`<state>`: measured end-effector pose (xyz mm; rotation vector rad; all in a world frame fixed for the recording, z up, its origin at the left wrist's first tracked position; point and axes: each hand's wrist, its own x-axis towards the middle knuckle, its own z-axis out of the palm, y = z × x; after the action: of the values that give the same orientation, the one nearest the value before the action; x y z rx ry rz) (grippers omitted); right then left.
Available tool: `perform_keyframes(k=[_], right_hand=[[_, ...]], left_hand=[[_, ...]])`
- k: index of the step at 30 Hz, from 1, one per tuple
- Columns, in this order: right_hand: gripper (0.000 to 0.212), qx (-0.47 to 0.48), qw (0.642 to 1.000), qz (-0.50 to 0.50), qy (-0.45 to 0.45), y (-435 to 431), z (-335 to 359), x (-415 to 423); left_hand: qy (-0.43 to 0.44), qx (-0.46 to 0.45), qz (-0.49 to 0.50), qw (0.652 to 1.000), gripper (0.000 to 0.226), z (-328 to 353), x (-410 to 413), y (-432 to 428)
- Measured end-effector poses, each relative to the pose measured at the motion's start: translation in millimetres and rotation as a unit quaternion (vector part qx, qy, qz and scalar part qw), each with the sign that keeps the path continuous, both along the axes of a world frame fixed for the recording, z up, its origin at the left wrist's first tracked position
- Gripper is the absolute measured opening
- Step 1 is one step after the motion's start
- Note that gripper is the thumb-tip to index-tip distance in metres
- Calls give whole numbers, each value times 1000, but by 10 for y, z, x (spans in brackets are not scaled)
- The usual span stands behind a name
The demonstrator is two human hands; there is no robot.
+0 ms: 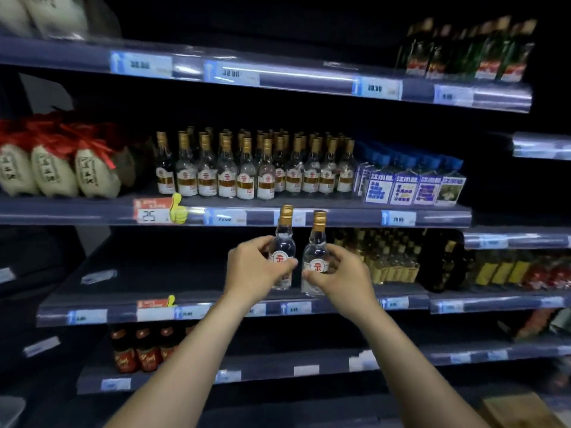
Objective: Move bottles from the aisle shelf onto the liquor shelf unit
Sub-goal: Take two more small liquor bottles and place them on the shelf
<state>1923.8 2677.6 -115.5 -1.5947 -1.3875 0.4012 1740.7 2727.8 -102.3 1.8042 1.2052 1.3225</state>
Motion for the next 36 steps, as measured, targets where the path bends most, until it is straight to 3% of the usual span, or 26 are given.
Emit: perform_keyframes(k=[4, 10, 13, 21, 23, 28, 33, 36], right_hand=[[40, 34, 999, 19, -13, 660, 359, 250], [41, 80, 996, 32, -4, 1472, 792, 634], [48, 82, 996, 45, 2, 1805, 878, 800], [45, 53, 993, 104, 7, 2246, 768, 971], [53, 49, 992, 114, 14, 2317, 710, 966], [81, 46, 990, 132, 12, 2416, 631, 954], [99, 36, 988, 153, -4, 2392, 650, 1016], [89, 32, 989, 144, -28, 2373, 657, 1094]], left_hand=[[-10, 14, 22, 1000, 36, 286, 366, 690], [-10, 71, 80, 994, 71, 663, 781, 1502], [-3, 87, 113, 990, 75, 717, 931, 1726], [7, 67, 176, 982, 58, 563, 1081, 1891], [19, 65, 171, 983, 42, 528, 1083, 1886], [42, 100, 189, 976, 29, 466, 1091, 1866], [14, 112, 233, 966, 80, 415, 1123, 1755], [31, 117, 276, 954, 73, 311, 1085, 1676]])
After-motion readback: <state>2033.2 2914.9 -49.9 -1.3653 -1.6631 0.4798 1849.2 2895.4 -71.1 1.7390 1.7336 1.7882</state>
